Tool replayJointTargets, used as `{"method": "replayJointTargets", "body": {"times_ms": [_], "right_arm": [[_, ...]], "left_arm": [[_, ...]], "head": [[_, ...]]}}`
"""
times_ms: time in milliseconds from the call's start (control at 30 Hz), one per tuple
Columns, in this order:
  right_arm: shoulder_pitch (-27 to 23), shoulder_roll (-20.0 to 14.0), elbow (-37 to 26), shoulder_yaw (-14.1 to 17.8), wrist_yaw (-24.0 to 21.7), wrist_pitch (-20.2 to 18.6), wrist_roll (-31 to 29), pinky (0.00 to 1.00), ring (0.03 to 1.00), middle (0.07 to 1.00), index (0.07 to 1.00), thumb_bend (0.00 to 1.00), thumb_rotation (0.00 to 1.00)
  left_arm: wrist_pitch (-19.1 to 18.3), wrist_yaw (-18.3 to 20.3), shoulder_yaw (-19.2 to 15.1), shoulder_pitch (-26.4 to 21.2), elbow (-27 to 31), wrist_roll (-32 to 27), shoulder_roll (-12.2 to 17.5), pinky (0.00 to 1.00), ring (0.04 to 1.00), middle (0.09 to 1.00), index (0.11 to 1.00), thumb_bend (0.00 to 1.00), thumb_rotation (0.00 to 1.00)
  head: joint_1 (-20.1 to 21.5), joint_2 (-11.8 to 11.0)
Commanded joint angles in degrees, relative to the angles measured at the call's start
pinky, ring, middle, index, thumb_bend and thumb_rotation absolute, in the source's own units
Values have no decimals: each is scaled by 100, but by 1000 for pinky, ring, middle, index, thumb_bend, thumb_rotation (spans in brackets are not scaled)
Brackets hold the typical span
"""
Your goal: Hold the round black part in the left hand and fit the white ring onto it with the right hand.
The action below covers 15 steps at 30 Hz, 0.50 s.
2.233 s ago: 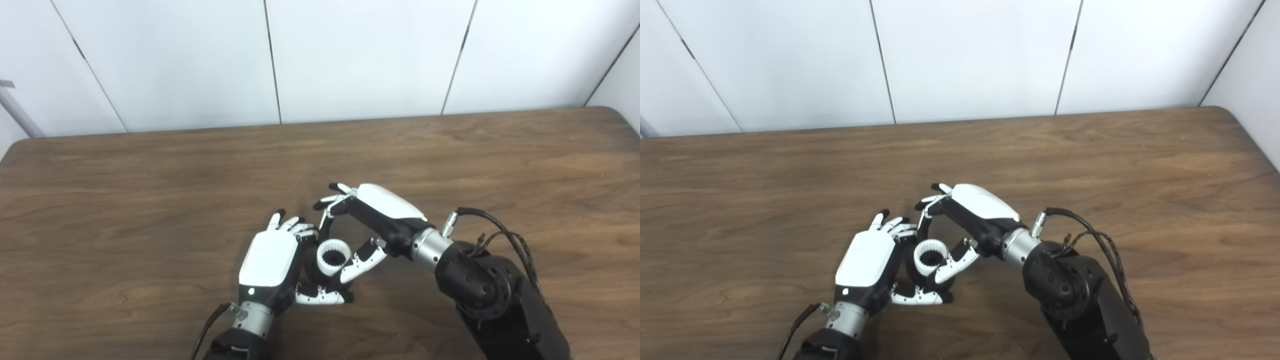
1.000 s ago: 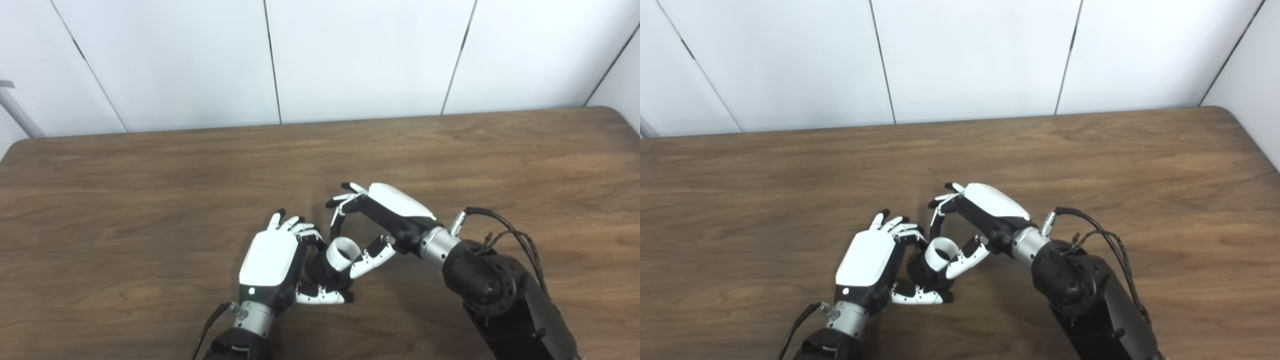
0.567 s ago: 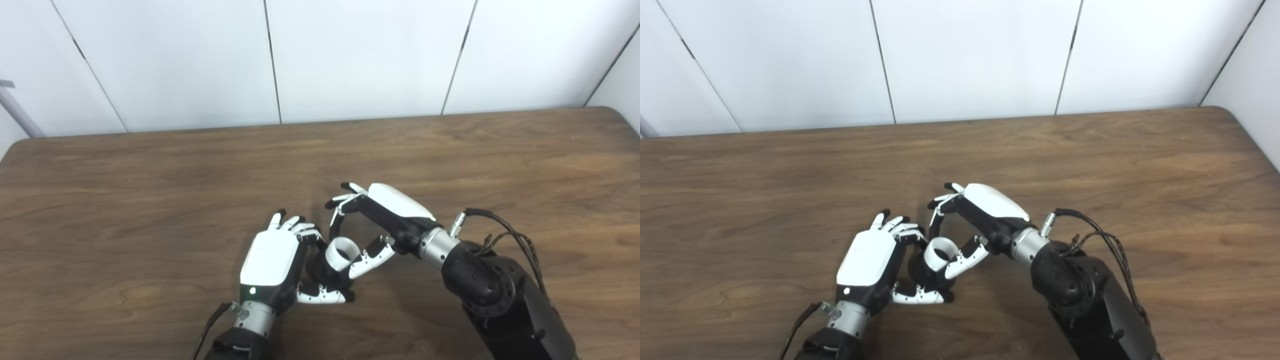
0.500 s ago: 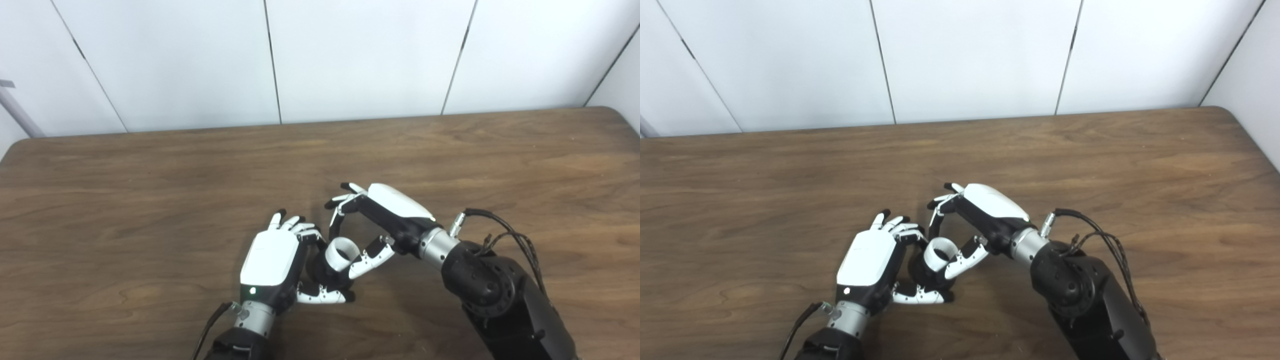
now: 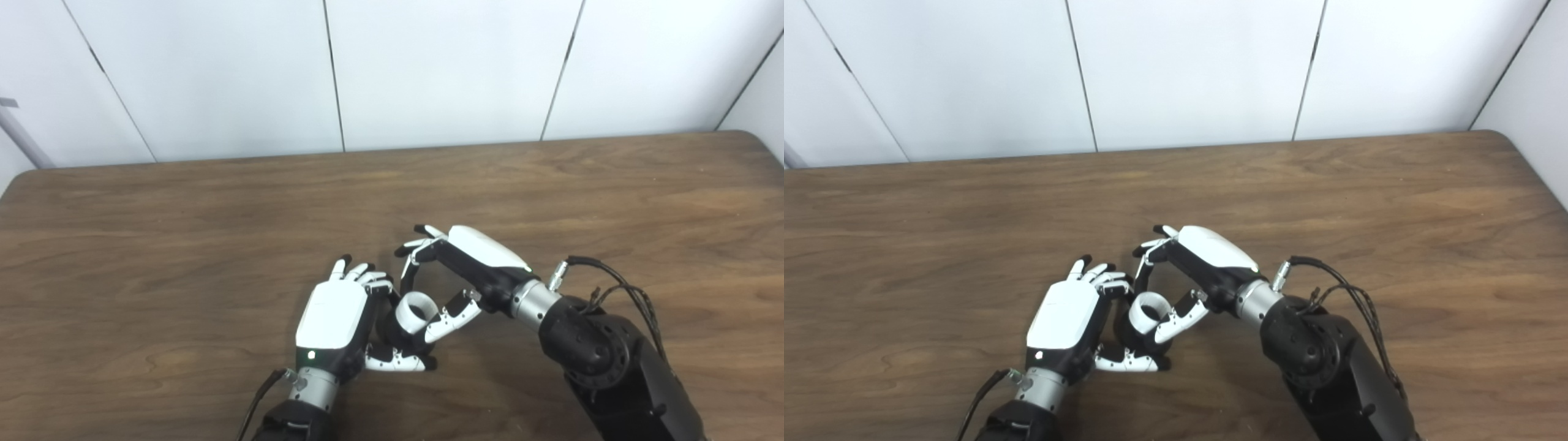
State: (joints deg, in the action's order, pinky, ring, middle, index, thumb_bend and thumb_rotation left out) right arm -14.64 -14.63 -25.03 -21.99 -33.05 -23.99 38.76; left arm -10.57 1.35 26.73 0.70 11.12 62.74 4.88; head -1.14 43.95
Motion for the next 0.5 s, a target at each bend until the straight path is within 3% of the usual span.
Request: {"method": "replayJointTargets", "body": {"times_ms": [0,467], "right_arm": [[-132,-4,-33,38,144,168,-29,929,1000,844,483,523,130],[-118,-27,-21,-3,125,177,-14,914,1000,841,483,523,129]], "left_arm": [[-5,60,49,-66,-62,23,-57,1000,886,775,484,524,54],[-21,35,43,-88,-72,61,-77,1000,885,773,484,525,55]], "head": [[-7,-2],[-16,25]]}}
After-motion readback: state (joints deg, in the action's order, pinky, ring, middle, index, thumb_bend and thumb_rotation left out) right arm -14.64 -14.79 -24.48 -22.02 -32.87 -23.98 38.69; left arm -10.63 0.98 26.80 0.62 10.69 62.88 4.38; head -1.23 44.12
